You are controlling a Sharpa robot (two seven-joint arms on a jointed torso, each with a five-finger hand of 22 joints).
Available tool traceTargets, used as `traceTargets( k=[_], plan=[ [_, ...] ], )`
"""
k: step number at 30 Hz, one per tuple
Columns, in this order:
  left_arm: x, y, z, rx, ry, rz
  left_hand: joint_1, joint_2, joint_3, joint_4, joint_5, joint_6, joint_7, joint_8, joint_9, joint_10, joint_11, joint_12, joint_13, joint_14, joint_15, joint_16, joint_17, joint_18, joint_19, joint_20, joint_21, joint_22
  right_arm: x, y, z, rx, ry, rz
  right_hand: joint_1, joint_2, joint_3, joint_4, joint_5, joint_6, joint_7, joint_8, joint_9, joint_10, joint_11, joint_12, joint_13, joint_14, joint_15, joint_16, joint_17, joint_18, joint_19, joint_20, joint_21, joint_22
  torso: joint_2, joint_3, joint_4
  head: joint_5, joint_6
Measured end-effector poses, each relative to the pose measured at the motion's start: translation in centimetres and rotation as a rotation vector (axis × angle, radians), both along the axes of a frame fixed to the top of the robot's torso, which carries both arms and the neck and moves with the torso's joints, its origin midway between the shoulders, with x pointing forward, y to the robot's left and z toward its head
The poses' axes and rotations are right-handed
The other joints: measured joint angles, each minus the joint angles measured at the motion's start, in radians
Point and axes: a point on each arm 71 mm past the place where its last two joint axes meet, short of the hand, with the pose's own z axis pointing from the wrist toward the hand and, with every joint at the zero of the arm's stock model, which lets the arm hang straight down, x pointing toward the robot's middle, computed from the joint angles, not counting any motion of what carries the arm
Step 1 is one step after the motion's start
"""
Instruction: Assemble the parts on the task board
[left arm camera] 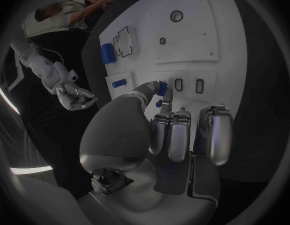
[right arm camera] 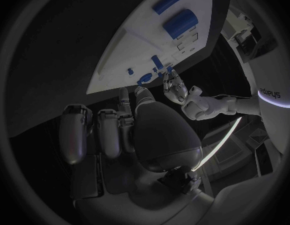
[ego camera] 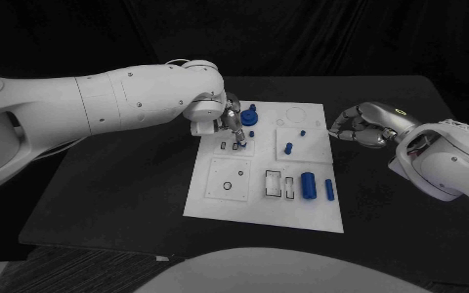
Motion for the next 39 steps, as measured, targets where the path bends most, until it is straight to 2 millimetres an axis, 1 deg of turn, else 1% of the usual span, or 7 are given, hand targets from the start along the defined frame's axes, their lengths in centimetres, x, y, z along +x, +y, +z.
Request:
traceTargets(
  k=[2, 14, 21, 23, 28, 32, 39],
  plan=[
    [0.04, 0.0, -0.01, 0.002, 0.002, -0.001, -0.004, 0.001, 0.0, 0.0, -0.01, 0.013, -0.013, -0.004, 0.0, 0.0, 0.0, 0.0, 0.0, 0.0, 0.0, 0.0, 0.0, 0.0, 0.0, 0.0, -0.004, 0.0, 0.0, 0.0, 0.0, 0.0, 0.0, 0.0, 0.0, 0.0, 0.0, 0.0, 0.0, 0.0, 0.0, 0.0, 0.0, 0.0, 0.0, 0.0, 0.0, 0.001, -0.001, 0.0, 0.0, 0.0, 0.0, 0.0, 0.0, 0.0, 0.0, 0.0001, 0.0002, 0.0, 0.0],
    [0.18, -0.02, -0.15, 0.009, 0.012, -0.009, -0.015, 0.009, 0.0, 0.0, -0.056, 0.016, -0.016, -0.008, 0.0, 0.0, 0.0, 0.0, 0.0, 0.0, 0.0, 0.0, 0.001, 0.0, -0.004, -0.004, -0.014, 0.0, 0.0, 0.0, 0.0, 0.0, 0.0, 0.0, 0.0, 0.0, 0.0, 0.0, 0.0, 0.0, 0.0, 0.0, 0.0, 0.0, 0.0, 0.0, 0.0, 0.002, 0.0, 0.0, 0.0, 0.0, 0.0, 0.0, 0.0, 0.0, 0.0, -0.0005, -0.0004, 0.005, 0.0],
    [0.17, -0.17, -0.26, 0.011, 0.017, -0.014, -0.019, 0.009, -0.001, -0.001, -0.068, 0.016, -0.016, -0.012, 0.0, 0.0, 0.0, 0.0, 0.0, 0.0, 0.0, 0.0, 0.001, 0.0, -0.004, -0.004, -0.019, 0.0, 0.0, 0.04, 0.0, 0.0, 0.0, 0.001, 0.0, 0.0, 0.0, 0.0, 0.0, 0.0, 0.0, 0.0, 0.0, 0.0, 0.0, 0.001, 0.0, 0.003, 0.001, 0.0, 0.0, 0.0, 0.0, 0.0, 0.0, 0.0, 0.001, -0.0006, 0.0004, 0.004, 0.0],
    [0.15, -0.18, -0.32, 0.012, 0.019, -0.014, -0.019, 0.009, -0.004, -0.003, -0.08, 0.029, -0.029, -0.016, -0.001, 0.0, 0.0, 0.0, 0.0, 0.0, 0.0, 0.0, 0.001, 0.0, -0.004, -0.004, -0.026, 0.0, 0.0, 0.04, 0.0, 0.0, 0.0, 0.001, 0.0, 0.0, 0.0, 0.0, 0.0, 0.0, 0.0, 0.0, 0.0, 0.0, 0.0, 0.002, 0.0, 0.003, 0.001, 0.0, 0.0, 0.0, 0.0, 0.0, 0.0, 0.0, 0.001, -0.0006, 0.0007, 0.003, 0.0],
    [0.13, -0.14, -0.43, 0.012, 0.021, -0.014, -0.023, 0.005, -0.004, -0.003, -0.082, 0.029, -0.029, -0.016, -0.001, 0.0, 0.0, 0.0, 0.0, 0.0, 0.0, 0.0, 0.001, 0.0, -0.004, -0.004, -0.026, 0.0, 0.0, 0.04, 0.0, 0.0, 0.0, 0.001, 0.0, 0.0, 0.0, 0.0, 0.0, 0.0, 0.0, 0.0, 0.0, 0.0, 0.0, 0.002, 0.0, 0.002, 0.001, 0.0, 0.0, 0.0, 0.0, 0.0, 0.0, 0.001, 0.001, -0.0006, 0.0008, 0.003, 0.0],
    [0.1, -0.13, -0.59, 0.013, 0.025, -0.013, -0.031, 0.006, -0.004, -0.003, -0.103, 0.032, -0.033, -0.016, -0.001, -0.002, -0.001, 0.0, 0.0, 0.0, 0.0, 0.0, 0.001, 0.0, -0.004, -0.004, -0.03, 0.0, 0.0, 0.04, 0.0, 0.0, 0.0, 0.001, 0.0, 0.0, 0.0, 0.0, 0.0, 0.0, 0.0, 0.0, 0.0, 0.0, 0.0, 0.003, 0.0, 0.002, 0.001, 0.0, 0.0, 0.0, 0.0, 0.0, 0.0, 0.001, 0.001, -0.0004, 0.0008, 0.004, 0.0],
    [0.0, -0.25, -0.96, 0.014, 0.032, -0.015, -0.034, 0.008, -0.004, -0.003, -0.103, 0.034, -0.034, -0.02, -0.001, -0.003, -0.003, 0.0, 0.0, 0.0, 0.0, 0.0, 0.001, 0.0, -0.004, -0.004, -0.038, 0.0, 0.01, 0.0, -0.01, 0.0, 0.0, 0.0, 0.0, 0.0, 0.0, 0.0, 0.0, 0.0, 0.0, 0.0, 0.0, 0.0, 0.0, 0.003, 0.0, 0.002, 0.003, 0.0, 0.0, 0.0, 0.0, 0.0, 0.0, 0.001, 0.001, 0.0002, 0.0008, 0.005, 0.0]
  ],
)
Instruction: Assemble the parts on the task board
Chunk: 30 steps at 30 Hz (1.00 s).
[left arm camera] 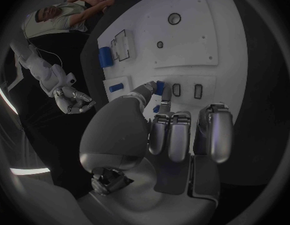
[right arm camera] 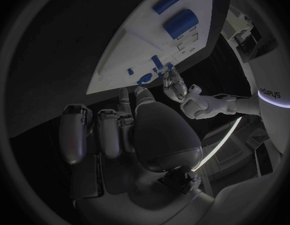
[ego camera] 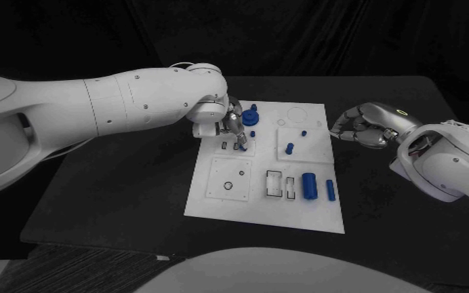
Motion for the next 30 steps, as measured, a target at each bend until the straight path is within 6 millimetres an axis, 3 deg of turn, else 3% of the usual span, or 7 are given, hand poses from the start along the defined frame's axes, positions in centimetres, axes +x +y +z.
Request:
traceTargets(
  k=[23, 30],
  plan=[
    [-0.06, 0.0, -0.42, 0.001, 0.008, 0.002, -0.004, 0.005, -0.003, -0.002, -0.036, 0.01, -0.01, -0.008, 0.0, 0.0, 0.0, 0.0, 0.0, 0.0, 0.0, 0.0, 0.0, 0.0, 0.0, 0.0, -0.009, 0.0, 0.04, -0.05, -0.02, -0.001, 0.0, -0.001, 0.0, 0.0, 0.0, 0.0, 0.0, 0.0, 0.0, 0.0, 0.0, 0.0, 0.0, -0.003, 0.0, -0.001, -0.004, 0.0, 0.0, 0.0, 0.0, 0.0, -0.004, 0.0, -0.001, -0.0002, 0.0001, 0.003, 0.0],
    [-0.04, -0.02, -0.43, 0.001, 0.008, 0.002, -0.013, 0.014, -0.017, 0.006, -0.071, 0.014, -0.014, -0.012, 0.0, 0.0, 0.0, 0.0, 0.0, 0.0, 0.0, 0.0, 0.0, 0.0, 0.0, 0.0, -0.009, 0.0, 0.04, -0.06, -0.02, -0.001, 0.0, -0.002, 0.004, -0.004, 0.0, 0.0, 0.0, 0.0, 0.0, 0.0, 0.0, 0.0, 0.0, -0.003, 0.0, 0.0, -0.004, 0.0, 0.0, 0.0, 0.0, 0.0, -0.004, 0.0, -0.002, -0.0004, 0.0, 0.002, 0.0]
  ],
)
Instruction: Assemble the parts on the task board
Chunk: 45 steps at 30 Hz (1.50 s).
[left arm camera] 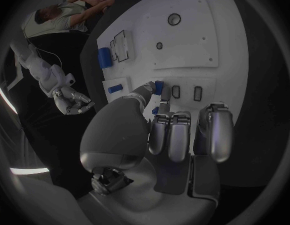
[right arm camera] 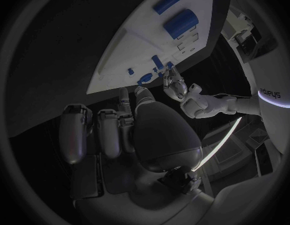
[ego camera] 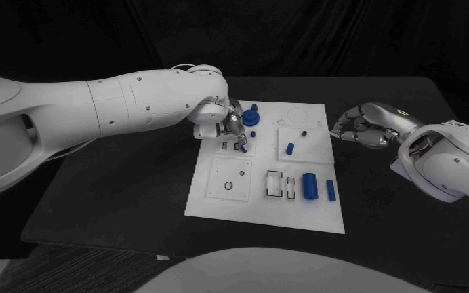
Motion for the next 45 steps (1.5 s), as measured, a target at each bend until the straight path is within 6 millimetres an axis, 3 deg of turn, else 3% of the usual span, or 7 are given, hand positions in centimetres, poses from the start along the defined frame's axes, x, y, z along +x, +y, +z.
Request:
traceTargets(
  k=[11, 20, 31, 36, 42, 45],
  plan=[
    [0.0, 0.08, -0.11, 0.003, 0.005, -0.001, -0.04, -0.003, -0.026, 0.021, -0.061, 0.02, -0.012, -0.018, -0.006, 0.0, 0.0, 0.0, 0.0, 0.0, 0.0, 0.0, 0.0, 0.0, 0.0, 0.0, -0.008, 0.0, 0.01, 0.02, -0.01, 0.0, 0.0, 0.0, 0.001, 0.001, 0.0, 0.0, 0.0, 0.0, 0.0, 0.0, 0.0, 0.0, 0.0, 0.0, 0.0, 0.001, 0.002, 0.0, 0.0, 0.0, 0.0, 0.0, 0.0, 0.0, 0.0, -0.0005, -0.001, 0.0, 0.0],
    [-0.05, -0.02, -0.14, 0.004, 0.01, -0.009, -0.064, -0.003, -0.044, 0.033, -0.11, 0.02, -0.005, -0.033, -0.012, 0.0, 0.0, 0.0, 0.0, 0.0, 0.0, 0.0, 0.0, 0.0, 0.0, 0.0, -0.014, 0.0, 0.01, 0.02, -0.01, 0.0, 0.0, 0.0, 0.001, 0.001, 0.0, 0.0, 0.0, 0.0, 0.0, 0.0, 0.0, 0.0, 0.0, 0.002, 0.0, 0.001, 0.002, 0.0, 0.0, 0.0, 0.0, 0.0, 0.0, 0.0, 0.001, 0.0003, -0.0006, 0.0, 0.0],
    [-0.06, 0.25, -0.23, 0.007, 0.014, -0.007, -0.108, -0.004, -0.078, 0.056, -0.147, 0.02, 0.002, -0.053, -0.018, 0.0, 0.0, -0.004, 0.0, 0.0, 0.0, 0.0, 0.0, 0.0, 0.0, 0.0, -0.029, 0.0, 0.0, 0.02, -0.02, 0.0, 0.0, 0.0, 0.001, 0.001, 0.003, -0.003, 0.0, 0.0, 0.0, 0.0, -0.001, 0.0, 0.0, 0.003, 0.0, 0.0, 0.005, 0.0, 0.0, 0.0, 0.0, 0.0, 0.0, 0.0, 0.001, 0.0002, -0.0001, 0.002, 0.0],
    [-0.07, 0.52, -0.26, 0.007, 0.015, -0.002, -0.154, -0.012, -0.113, 0.08, -0.148, 0.014, 0.008, -0.066, -0.021, 0.0, 0.007, -0.011, 0.0, 0.0, 0.0, 0.0, 0.0, 0.0, 0.0, 0.0, -0.039, 0.0, -0.01, 0.01, -0.03, 0.0, 0.001, 0.0, 0.001, 0.001, 0.003, -0.003, 0.0, 0.0, 0.0, 0.0, -0.001, 0.0, 0.0, 0.003, 0.0, -0.003, 0.002, 0.0, 0.0, 0.0, 0.0, 0.0, 0.0, 0.0, 0.0, -0.0002, -0.0002, 0.004, 0.0],
    [-0.05, 0.71, -0.27, 0.008, 0.015, 0.002, -0.154, -0.012, -0.114, 0.082, -0.148, 0.014, 0.008, -0.066, -0.021, 0.0, 0.007, -0.016, 0.0, 0.0, 0.0, 0.0, 0.0, 0.0, 0.0, 0.0, -0.046, 0.0, -0.01, 0.01, -0.05, 0.0, 0.001, 0.0, 0.001, 0.001, 0.003, -0.003, 0.0, 0.0, 0.0, 0.0, -0.001, -0.003, 0.003, 0.003, 0.0, -0.004, 0.003, 0.0, 0.0, 0.0, 0.0, 0.0, 0.0, 0.0, 0.0, -0.0002, -0.0001, 0.003, 0.0],
    [-0.03, 0.76, -0.28, 0.008, 0.015, 0.003, -0.154, -0.012, -0.12, 0.078, -0.127, 0.009, 0.013, -0.076, -0.023, 0.0, 0.007, -0.02, 0.0, -0.002, 0.002, 0.0, 0.0, 0.0, 0.002, 0.002, -0.057, 0.0, -0.02, 0.0, -0.06, 0.0, 0.001, 0.0, 0.001, 0.001, 0.003, -0.003, 0.0, 0.0, 0.0, 0.0, -0.001, -0.003, 0.003, 0.0, 0.0, -0.002, 0.001, 0.0, 0.0, 0.0, 0.0, 0.0, 0.0, 0.001, 0.0, -0.0002, 0.0004, 0.003, 0.0]
  ],
)
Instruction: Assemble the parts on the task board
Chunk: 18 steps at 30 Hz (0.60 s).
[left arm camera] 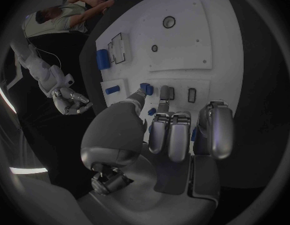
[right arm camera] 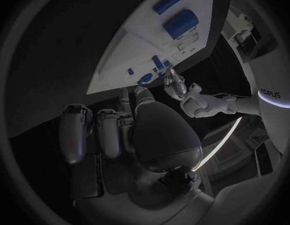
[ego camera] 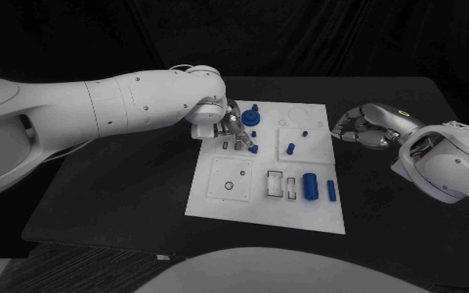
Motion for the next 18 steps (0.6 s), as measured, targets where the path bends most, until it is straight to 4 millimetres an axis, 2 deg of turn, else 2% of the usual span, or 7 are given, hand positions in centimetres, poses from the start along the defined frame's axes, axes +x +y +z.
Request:
traceTargets(
  k=[3, 5, 8, 14, 18],
  plan=[
    [0.0, 0.1, 0.0, -0.001, 0.0, 0.0, 0.015, 0.015, 0.001, -0.009, 0.046, -0.004, 0.004, -0.005, -0.001, 0.004, 0.004, -0.007, 0.0, 0.001, 0.004, 0.0, 0.0, 0.002, -0.001, 0.004, -0.013, 0.0, 0.0, 0.0, 0.0, 0.0, 0.0, 0.0, 0.0, 0.0, 0.0, 0.0, 0.0, 0.0, 0.0, 0.0, 0.0, 0.0, 0.0, 0.0, 0.0, 0.0, 0.0, 0.0, 0.0, 0.0, 0.0, 0.0, 0.0, 0.0, 0.0, 0.0, 0.0007, -0.001, 0.0],
    [0.0, 0.1, 0.0, -0.002, 0.0, 0.001, 0.02, 0.02, 0.006, -0.014, 0.07, -0.007, 0.007, -0.012, -0.003, 0.0, 0.007, -0.015, 0.0, 0.002, 0.005, 0.0, 0.0, 0.017, -0.004, 0.007, -0.026, 0.0, 0.0, 0.0, 0.0, 0.0, 0.0, 0.0, 0.0, 0.0, 0.0, 0.0, 0.0, 0.0, 0.0, 0.0, 0.0, 0.0, 0.0, 0.0, 0.0, 0.0, 0.0, 0.0, 0.0, 0.0, 0.0, 0.0, 0.0, 0.0, 0.0, 0.0002, 0.0007, -0.001, 0.0],
    [0.1, 0.2, 0.0, -0.006, -0.001, 0.0, 0.026, 0.026, 0.009, -0.025, 0.107, -0.008, 0.007, -0.017, -0.004, 0.0, 0.007, -0.02, 0.0, 0.002, 0.005, 0.0, 0.0, 0.017, -0.007, 0.011, -0.037, 0.0, 0.0, 0.0, 0.0, 0.0, 0.0, -0.001, 0.0, 0.0, 0.0, 0.0, 0.0, 0.0, 0.0, 0.0, 0.0, 0.0, 0.0, 0.0, 0.0, 0.0, 0.0, 0.0, 0.0, 0.0, 0.0, 0.0, 0.0, 0.0, 0.0, 0.0004, 0.0007, 0.001, 0.0],
    [-0.2, 0.5, 0.1, -0.047, -0.018, -0.005, 0.06, 0.033, 0.022, -0.051, 0.128, -0.047, 0.021, -0.032, -0.005, 0.002, 0.02, -0.046, 0.0, 0.004, 0.018, 0.0, 0.0, 0.017, -0.026, 0.021, -0.07, 0.0, -0.1, -0.1, 0.0, 0.0, 0.001, -0.001, 0.0, 0.0, 0.0, 0.0, 0.0, 0.0, 0.0, 0.0, 0.0, 0.0, 0.0, 0.0, 0.0, 0.0, 0.0, 0.0, 0.0, 0.0, 0.0, 0.0, 0.0, 0.0, 0.0, 0.0006, 0.0007, 0.003, 0.0],
    [-0.9, 1.0, 0.5, -0.118, -0.052, -0.008, 0.092, 0.038, 0.032, -0.073, 0.15, -0.047, 0.021, -0.011, 0.01, 0.0, 0.022, -0.046, 0.0, 0.001, 0.021, 0.0, 0.0, 0.017, -0.026, 0.021, -0.054, 0.0, -0.3, -0.3, 0.1, 0.004, -0.002, -0.002, 0.0, 0.0, 0.0, 0.0, -0.001, 0.0, 0.0, 0.0, -0.001, 0.0, 0.0, 0.0, 0.0, 0.001, 0.001, 0.0, 0.0, 0.0, 0.0, 0.0, 0.0, 0.0, 0.0, 0.0006, 0.0006, 0.002, 0.0]
  ],
)
